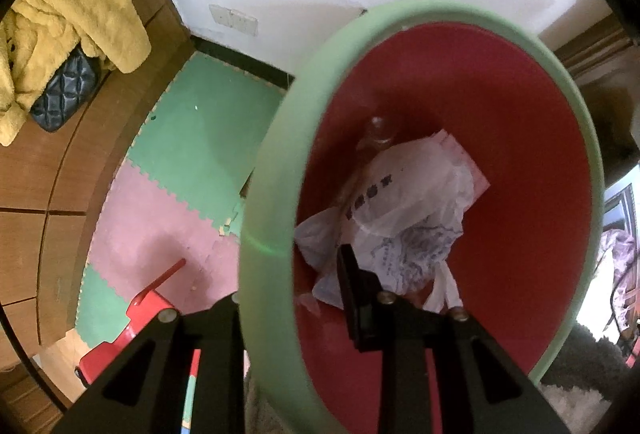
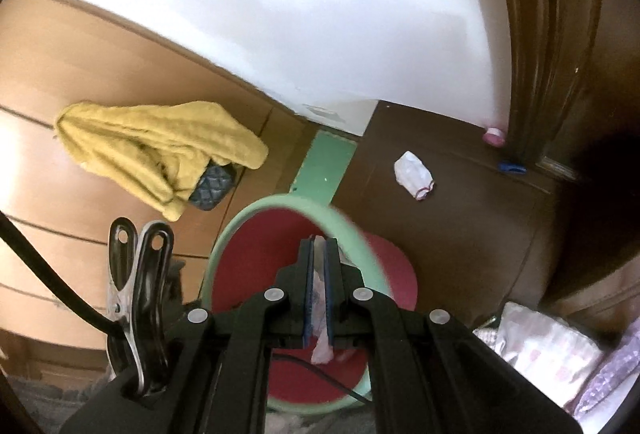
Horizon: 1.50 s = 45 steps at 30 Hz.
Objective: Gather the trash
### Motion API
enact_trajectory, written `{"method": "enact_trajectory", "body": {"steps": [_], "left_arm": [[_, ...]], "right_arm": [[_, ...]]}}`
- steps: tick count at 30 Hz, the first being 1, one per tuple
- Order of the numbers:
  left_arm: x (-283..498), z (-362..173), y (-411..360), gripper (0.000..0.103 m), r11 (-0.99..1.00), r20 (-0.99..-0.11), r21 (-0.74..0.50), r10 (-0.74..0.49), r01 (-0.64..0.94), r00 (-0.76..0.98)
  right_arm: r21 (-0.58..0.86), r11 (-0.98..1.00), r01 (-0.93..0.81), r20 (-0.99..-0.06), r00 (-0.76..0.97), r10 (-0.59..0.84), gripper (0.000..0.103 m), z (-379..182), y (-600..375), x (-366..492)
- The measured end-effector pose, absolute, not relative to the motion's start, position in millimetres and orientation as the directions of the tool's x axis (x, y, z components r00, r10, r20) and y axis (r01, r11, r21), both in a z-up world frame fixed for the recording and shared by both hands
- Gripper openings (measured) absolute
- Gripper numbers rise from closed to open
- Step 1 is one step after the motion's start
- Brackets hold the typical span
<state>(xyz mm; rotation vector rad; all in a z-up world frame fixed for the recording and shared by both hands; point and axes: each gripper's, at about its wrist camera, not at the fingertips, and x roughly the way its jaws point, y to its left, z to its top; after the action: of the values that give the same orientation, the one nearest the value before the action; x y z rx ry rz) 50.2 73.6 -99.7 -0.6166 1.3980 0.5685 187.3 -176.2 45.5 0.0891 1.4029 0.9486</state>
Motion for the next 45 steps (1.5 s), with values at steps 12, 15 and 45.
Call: {"method": "enact_trajectory", "body": {"steps": [12, 15, 45], "left_arm": [[55, -99, 69, 0.026, 0.709, -0.994, -0.038, 0.046, -0.704, 0.100], [54, -98, 68, 0.026, 0.703, -0.993, -0.039, 0.055, -0.710, 0.109], [51, -95, 49, 0.026, 0.749, -0.989, -0.003, 0.096, -0.662, 0.114]], "right_arm": [[0.569, 0.586, -0.577, -0.779, -0.149, 0.609, 0.006, 82, -193, 140], [0.563, 0.571, -0.597, -0.780, -0.156, 0.606, 0.006, 87, -192, 132], [0.518, 0.496, -0.697, -0.826, -0.258, 0.501, 0.006, 77, -120, 88]]}}
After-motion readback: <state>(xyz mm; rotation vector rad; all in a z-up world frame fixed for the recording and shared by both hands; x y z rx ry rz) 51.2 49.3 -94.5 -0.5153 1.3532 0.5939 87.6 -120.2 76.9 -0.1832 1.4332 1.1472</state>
